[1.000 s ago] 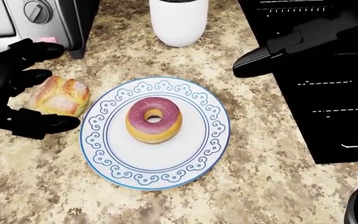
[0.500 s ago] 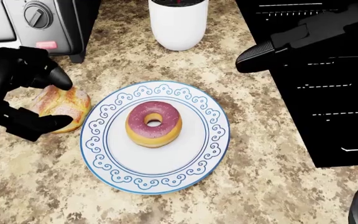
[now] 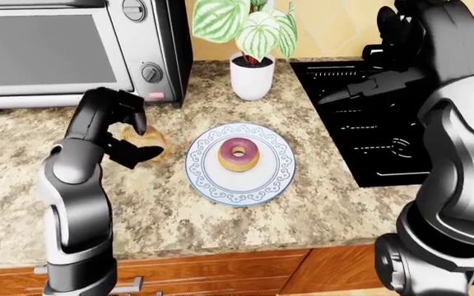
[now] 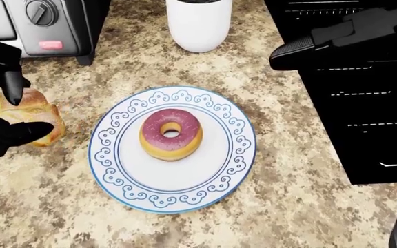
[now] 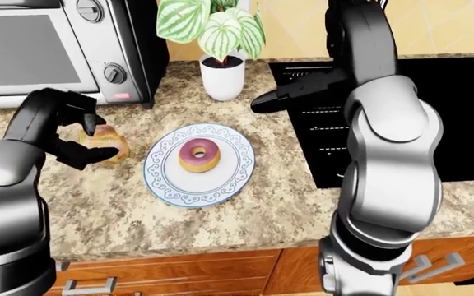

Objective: Place the pastries on the plates.

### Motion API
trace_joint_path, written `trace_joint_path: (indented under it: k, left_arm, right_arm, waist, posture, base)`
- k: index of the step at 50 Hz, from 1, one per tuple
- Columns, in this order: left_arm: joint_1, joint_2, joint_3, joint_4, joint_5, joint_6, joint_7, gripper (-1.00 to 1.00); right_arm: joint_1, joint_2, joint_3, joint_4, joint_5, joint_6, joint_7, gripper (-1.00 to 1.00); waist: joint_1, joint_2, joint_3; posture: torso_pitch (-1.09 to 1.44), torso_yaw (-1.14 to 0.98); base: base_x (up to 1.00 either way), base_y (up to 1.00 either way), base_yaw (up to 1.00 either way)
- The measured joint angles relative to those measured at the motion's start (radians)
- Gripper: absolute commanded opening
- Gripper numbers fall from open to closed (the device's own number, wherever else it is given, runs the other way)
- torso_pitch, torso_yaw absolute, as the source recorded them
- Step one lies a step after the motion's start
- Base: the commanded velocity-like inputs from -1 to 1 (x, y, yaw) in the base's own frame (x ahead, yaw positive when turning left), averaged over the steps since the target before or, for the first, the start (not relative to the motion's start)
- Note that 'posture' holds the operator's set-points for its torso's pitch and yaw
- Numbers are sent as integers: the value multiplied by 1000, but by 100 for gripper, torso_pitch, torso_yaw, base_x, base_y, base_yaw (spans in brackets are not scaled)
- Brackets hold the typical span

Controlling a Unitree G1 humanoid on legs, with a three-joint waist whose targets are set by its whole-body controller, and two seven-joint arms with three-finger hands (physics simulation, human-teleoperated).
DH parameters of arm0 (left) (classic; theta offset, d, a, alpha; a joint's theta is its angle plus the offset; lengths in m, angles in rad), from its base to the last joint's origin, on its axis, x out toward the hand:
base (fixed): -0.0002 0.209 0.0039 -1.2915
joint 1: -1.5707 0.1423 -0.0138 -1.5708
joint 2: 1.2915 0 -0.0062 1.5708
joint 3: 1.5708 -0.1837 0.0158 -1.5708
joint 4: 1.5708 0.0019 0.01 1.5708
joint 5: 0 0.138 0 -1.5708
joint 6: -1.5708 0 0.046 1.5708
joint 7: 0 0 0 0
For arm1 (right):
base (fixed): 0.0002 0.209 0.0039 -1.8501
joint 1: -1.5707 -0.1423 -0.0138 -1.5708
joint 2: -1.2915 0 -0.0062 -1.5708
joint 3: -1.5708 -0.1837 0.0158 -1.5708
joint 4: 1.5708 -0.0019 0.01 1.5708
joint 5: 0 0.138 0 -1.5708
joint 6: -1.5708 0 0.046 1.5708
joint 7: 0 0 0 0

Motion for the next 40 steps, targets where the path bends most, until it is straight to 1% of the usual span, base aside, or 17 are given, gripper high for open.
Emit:
trace_joint_path:
  k: [8,14,18,20,22,26,29,32,34,36,40]
  left_arm:
    - [-25,11,21,-94,-42,69,5,-100]
    - [-75,21,56,-162,-132,145,47,-100]
    - [-92,4,99,-219,-233,198,111,-100]
    - [-103,-14,127,-261,-312,233,158,-100]
    - [-111,-13,140,-296,-396,261,209,-100]
    - [-102,14,141,-343,-529,294,302,-100]
    - [-75,10,142,-375,-606,307,363,-100]
    - [-41,1,129,-406,-663,314,415,-100]
    - [-28,-5,121,-419,-693,324,442,-100]
    - [-26,-3,121,-433,-720,336,468,-100]
    - [-22,0,127,-471,-755,349,514,-100]
  right_arm:
    - [1,-7,-7,2,35,-2,-34,100]
    - [-12,-16,-9,-2,57,2,-51,100]
    - [-15,-11,-13,-11,70,0,-66,100]
    - [-10,0,-11,-22,77,-1,-76,100]
    - [-6,10,-8,-28,88,-1,-85,100]
    - [-1,29,-4,-53,112,10,-107,100]
    - [5,40,-8,-78,130,23,-127,100]
    - [9,53,-13,-103,148,38,-152,100]
    - [10,67,-15,-111,164,44,-172,100]
    - [8,74,-16,-118,183,51,-192,100]
    - [9,85,-23,-143,221,59,-237,100]
  waist:
    - [0,2,2]
    - [0,1,5]
    - [0,2,4]
    - [-1,1,6]
    - [-2,1,7]
    - [-1,5,7]
    - [0,8,8]
    - [0,8,9]
    - [0,10,-8]
    - [1,10,-19]
    - [2,13,-21]
  posture:
    - [0,0]
    - [0,0]
    - [0,0]
    - [0,0]
    - [0,0]
    - [0,0]
    - [0,0]
    - [0,0]
    - [0,0]
    - [0,0]
    - [0,0]
  base:
    - [0,0,0]
    - [0,0,0]
    - [0,0,0]
    - [0,0,0]
    - [0,0,0]
    - [0,0,0]
    - [0,0,0]
    - [-5,0,0]
    - [-26,0,0]
    - [-45,-3,0]
    - [-46,-3,0]
